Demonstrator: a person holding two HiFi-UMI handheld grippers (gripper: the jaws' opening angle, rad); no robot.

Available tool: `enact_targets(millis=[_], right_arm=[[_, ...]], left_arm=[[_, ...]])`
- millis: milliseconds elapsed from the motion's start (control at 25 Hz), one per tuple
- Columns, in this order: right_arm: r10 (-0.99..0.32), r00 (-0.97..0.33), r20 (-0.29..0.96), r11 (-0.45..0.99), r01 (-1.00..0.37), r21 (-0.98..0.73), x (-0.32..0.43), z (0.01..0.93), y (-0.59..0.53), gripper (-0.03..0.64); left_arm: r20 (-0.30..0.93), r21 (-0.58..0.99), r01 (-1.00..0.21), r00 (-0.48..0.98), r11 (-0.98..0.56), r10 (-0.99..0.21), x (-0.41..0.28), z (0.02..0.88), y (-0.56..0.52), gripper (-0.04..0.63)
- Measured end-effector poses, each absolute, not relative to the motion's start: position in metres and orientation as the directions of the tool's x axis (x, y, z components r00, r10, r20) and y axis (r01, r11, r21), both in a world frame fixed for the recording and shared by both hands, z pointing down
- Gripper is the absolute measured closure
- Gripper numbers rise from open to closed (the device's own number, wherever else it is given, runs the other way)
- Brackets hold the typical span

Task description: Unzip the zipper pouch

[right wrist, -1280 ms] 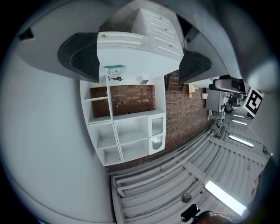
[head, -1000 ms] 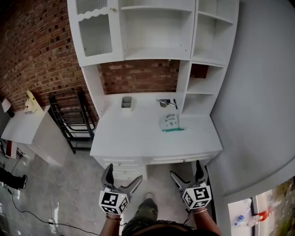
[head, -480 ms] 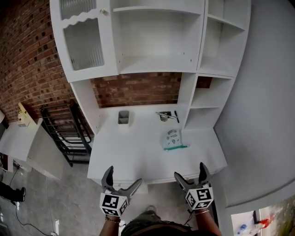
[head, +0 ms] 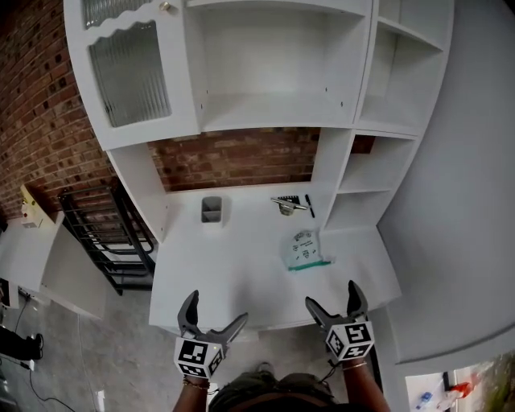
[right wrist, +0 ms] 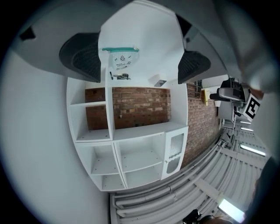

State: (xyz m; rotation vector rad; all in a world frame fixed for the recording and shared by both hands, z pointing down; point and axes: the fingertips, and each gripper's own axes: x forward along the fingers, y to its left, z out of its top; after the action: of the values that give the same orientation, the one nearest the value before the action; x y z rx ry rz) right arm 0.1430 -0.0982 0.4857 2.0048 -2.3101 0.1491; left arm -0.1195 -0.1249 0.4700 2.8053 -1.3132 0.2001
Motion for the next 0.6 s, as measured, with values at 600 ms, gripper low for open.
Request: enact_targets(millis=[600], right_arm=[[-0.891, -0.250, 0.380, 0.283, -0.959, 0.033, 0.188, 0.585, -0.183, 0.092]], left_arm=[[0.163, -0.054, -0.716, 0.682, -0.696, -0.713, -0.092, 0.500, -0.145, 0.029]])
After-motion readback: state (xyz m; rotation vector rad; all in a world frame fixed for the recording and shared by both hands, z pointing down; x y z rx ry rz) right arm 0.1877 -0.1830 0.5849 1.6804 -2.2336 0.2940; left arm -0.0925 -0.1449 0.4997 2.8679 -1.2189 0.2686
